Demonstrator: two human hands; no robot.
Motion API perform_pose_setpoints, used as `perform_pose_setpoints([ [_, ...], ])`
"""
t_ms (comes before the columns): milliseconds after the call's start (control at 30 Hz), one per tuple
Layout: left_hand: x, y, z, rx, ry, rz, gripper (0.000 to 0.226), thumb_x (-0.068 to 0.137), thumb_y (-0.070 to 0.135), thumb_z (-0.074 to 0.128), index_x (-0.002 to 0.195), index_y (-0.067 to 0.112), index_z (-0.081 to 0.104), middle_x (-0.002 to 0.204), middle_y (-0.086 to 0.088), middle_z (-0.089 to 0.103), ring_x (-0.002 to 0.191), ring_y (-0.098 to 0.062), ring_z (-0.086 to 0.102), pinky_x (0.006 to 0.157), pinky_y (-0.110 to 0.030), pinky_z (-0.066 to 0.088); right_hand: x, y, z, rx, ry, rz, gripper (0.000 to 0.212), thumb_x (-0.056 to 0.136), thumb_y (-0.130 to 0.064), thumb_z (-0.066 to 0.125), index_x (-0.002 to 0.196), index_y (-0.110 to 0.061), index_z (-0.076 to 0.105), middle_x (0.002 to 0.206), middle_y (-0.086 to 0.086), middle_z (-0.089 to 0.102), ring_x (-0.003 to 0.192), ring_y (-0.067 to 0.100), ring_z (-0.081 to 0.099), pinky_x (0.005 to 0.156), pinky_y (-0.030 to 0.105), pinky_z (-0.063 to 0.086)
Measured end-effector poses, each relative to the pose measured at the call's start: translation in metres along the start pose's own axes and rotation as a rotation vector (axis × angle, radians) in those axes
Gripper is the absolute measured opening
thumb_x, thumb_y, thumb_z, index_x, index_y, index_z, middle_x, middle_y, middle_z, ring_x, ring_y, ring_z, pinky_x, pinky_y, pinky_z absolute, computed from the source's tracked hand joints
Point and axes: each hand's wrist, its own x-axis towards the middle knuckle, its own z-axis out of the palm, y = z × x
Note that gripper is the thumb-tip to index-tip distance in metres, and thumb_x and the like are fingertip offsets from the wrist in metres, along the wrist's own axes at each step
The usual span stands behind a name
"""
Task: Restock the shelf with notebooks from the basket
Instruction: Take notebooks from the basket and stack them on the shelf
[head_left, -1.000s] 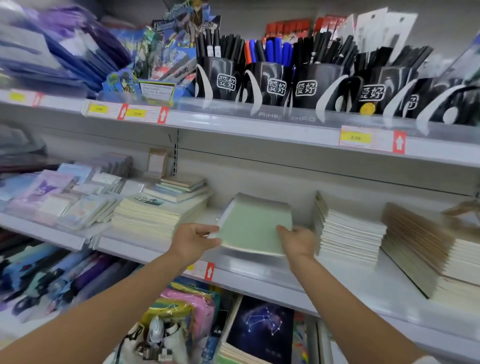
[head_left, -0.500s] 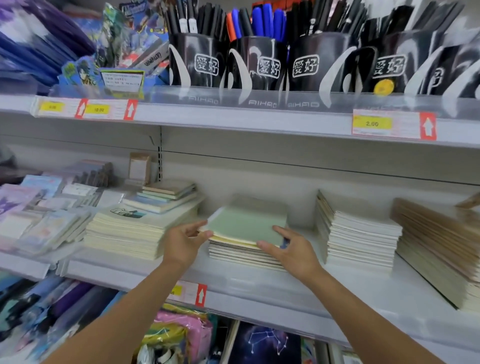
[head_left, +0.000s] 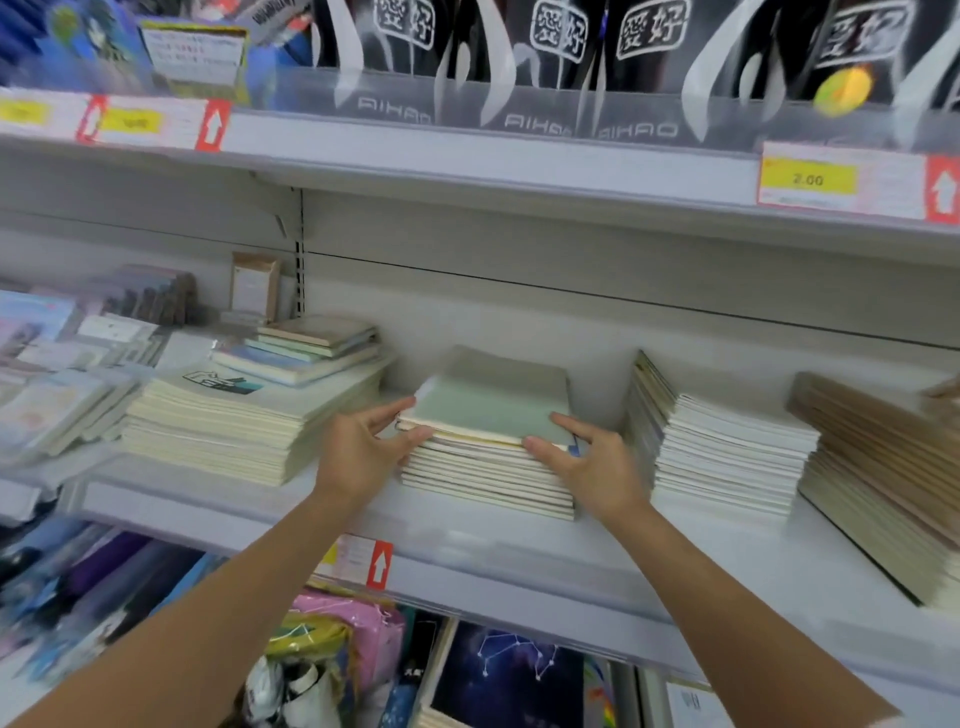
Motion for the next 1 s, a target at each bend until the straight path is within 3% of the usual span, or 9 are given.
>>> perform_pose_setpoints([
  [100,0.003,-0.001,0.0,-0.054,-0.032,-0.038,0.049,0.078,0.012,0.076,0.125,0.014,0.062,0.107,-0.025,0.068,0.053,0.016,0.055,0.056,0.0,0.042,-0.004,0.006,0.005,-0.051,0.043,-0.059,0.082,0.062,-0.068,0.065,0.129,-0.021,0.061,0.116,0.007,0.067,0.108,0.017,0.059,0.099,0.027,0.043],
  [200,0.005,0.001,0.001,-0.091,-0.039,-0.07,0.05,0.077,0.008,0.076,0.125,0.013,0.062,0.12,-0.022,0.063,0.047,0.009,0.056,0.052,-0.002,0.043,-0.008,0.01,0.007,-0.108,0.026,-0.097,0.085,0.062,-0.07,0.066,0.134,-0.025,0.055,0.112,-0.002,0.062,0.102,0.014,0.055,0.097,0.03,0.043],
  [300,0.008,-0.002,0.002,-0.115,-0.02,-0.086,0.049,0.075,0.007,0.078,0.122,0.014,0.065,0.122,-0.014,0.064,0.05,0.004,0.059,0.057,-0.006,0.048,-0.008,0.01,0.009,-0.091,0.049,-0.09,0.084,0.062,-0.063,0.075,0.134,-0.024,0.055,0.113,-0.007,0.061,0.097,0.008,0.056,0.085,0.017,0.041],
  [433,0.005,-0.007,0.003,-0.096,-0.024,-0.067,0.05,0.074,0.017,0.08,0.122,0.02,0.065,0.1,0.0,0.072,0.092,0.001,0.062,0.087,-0.019,0.05,-0.007,0.009,0.008,-0.057,0.1,-0.097,0.081,0.061,-0.057,0.08,0.131,-0.021,0.058,0.114,-0.009,0.062,0.101,0.006,0.056,0.093,0.02,0.045],
  [500,0.003,-0.006,0.002,-0.067,-0.032,-0.046,0.049,0.076,0.019,0.078,0.123,0.024,0.064,0.111,0.003,0.069,0.108,-0.006,0.06,0.097,-0.024,0.047,-0.008,0.01,0.008,-0.047,0.098,-0.102,0.081,0.061,-0.057,0.08,0.13,-0.022,0.058,0.116,-0.009,0.062,0.103,0.006,0.056,0.095,0.022,0.045],
  [567,0.002,-0.006,0.002,-0.035,-0.062,-0.015,0.049,0.08,0.02,0.075,0.127,0.024,0.061,0.12,0.003,0.065,0.116,-0.006,0.055,0.093,-0.016,0.043,-0.008,0.011,0.008,-0.04,0.094,-0.106,0.08,0.061,-0.057,0.08,0.13,-0.022,0.058,0.116,-0.011,0.06,0.105,0.006,0.056,0.096,0.023,0.046],
  [767,0.001,-0.004,-0.001,0.062,-0.118,0.049,0.046,0.088,0.017,0.066,0.133,0.021,0.056,0.111,0.004,0.064,0.109,-0.002,0.055,0.071,0.007,0.036,-0.007,0.011,0.009,-0.068,0.115,-0.128,0.075,0.063,-0.055,0.08,0.127,-0.021,0.06,0.117,-0.011,0.05,0.101,0.009,0.057,0.09,0.023,0.048],
  [900,0.002,-0.004,-0.013,0.118,-0.254,0.042,0.047,0.095,0.017,0.057,0.14,0.022,0.047,0.121,0.007,0.06,0.115,-0.008,0.056,0.095,-0.016,0.044,-0.006,0.007,0.004,-0.199,0.072,-0.137,0.078,0.063,-0.062,0.076,0.127,-0.022,0.06,0.115,-0.01,0.042,0.104,0.013,0.054,0.094,0.026,0.046],
  [1000,-0.012,0.004,-0.027,0.323,-0.028,0.08,0.036,0.095,0.026,0.057,0.131,0.024,0.056,0.111,0.006,0.066,0.099,-0.008,0.059,0.088,-0.028,0.047,-0.011,-0.003,0.001,-0.366,0.155,-0.208,0.068,0.067,-0.062,0.074,0.12,-0.021,0.065,0.118,-0.001,0.048,0.116,0.021,0.046,0.104,0.035,0.038],
])
